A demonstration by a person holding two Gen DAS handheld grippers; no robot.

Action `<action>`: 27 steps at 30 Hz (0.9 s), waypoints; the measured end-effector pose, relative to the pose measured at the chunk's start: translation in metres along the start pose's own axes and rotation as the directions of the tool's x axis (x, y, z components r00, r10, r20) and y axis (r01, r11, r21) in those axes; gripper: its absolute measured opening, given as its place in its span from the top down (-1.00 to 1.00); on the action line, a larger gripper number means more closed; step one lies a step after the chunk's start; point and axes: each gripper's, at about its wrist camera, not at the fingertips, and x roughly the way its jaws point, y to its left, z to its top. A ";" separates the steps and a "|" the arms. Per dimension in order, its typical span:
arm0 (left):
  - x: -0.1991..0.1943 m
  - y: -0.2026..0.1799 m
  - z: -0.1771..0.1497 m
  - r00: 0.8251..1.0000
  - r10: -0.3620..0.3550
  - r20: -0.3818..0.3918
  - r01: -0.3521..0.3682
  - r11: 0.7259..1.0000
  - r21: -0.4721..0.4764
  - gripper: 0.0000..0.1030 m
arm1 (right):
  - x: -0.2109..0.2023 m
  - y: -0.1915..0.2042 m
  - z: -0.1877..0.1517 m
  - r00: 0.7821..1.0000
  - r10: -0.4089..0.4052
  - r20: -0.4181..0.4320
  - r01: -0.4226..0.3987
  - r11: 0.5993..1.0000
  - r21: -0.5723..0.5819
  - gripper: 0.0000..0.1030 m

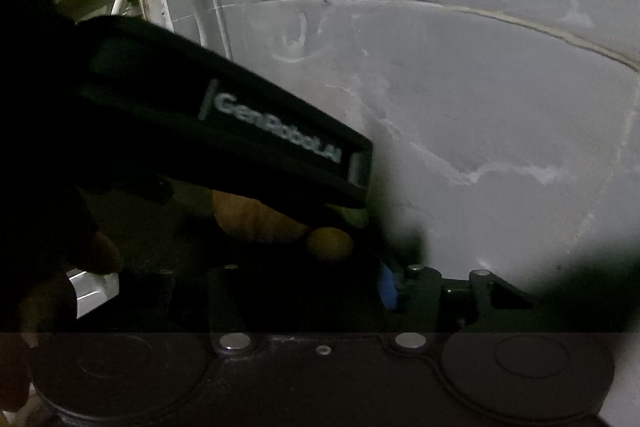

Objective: Organize fruits
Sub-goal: 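Grasp the red apple with the left tool while the right tool grasps another small brown fruit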

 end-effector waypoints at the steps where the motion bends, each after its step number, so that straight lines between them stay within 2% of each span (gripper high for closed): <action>1: 0.001 0.000 0.001 1.000 -0.001 -0.002 0.001 1.000 -0.002 -0.92 | 0.001 0.001 -0.001 1.000 0.002 0.000 -0.002 1.000 -0.003 -0.02; 6: 0.007 0.001 0.006 1.000 -0.012 -0.011 0.011 1.000 -0.018 -0.83 | 0.009 0.005 -0.001 1.000 -0.012 -0.003 0.012 1.000 -0.027 0.14; 13: 0.018 0.010 0.011 0.999 -0.030 -0.035 0.028 0.997 -0.070 -0.55 | 0.011 0.015 -0.004 1.000 -0.028 -0.002 0.027 0.995 -0.099 0.16; 15: 0.019 0.012 0.010 0.998 -0.046 -0.038 0.042 0.996 -0.084 -0.50 | 0.011 0.016 -0.005 0.999 -0.033 0.002 0.033 0.993 -0.111 0.22; 17: 0.019 0.013 0.008 0.998 -0.058 -0.038 0.055 0.994 -0.092 -0.40 | 0.011 0.015 -0.005 0.999 -0.046 0.006 0.046 0.992 -0.118 0.38; 23: 0.017 0.014 0.004 0.998 -0.060 -0.036 0.055 0.991 -0.120 -0.39 | 0.009 0.015 -0.007 0.998 -0.057 0.012 0.058 0.991 -0.119 0.39; 27: 0.013 0.017 -0.001 0.998 -0.035 -0.048 0.027 0.989 -0.143 -0.39 | 0.005 0.012 -0.009 0.999 -0.049 0.000 0.049 0.992 -0.119 0.39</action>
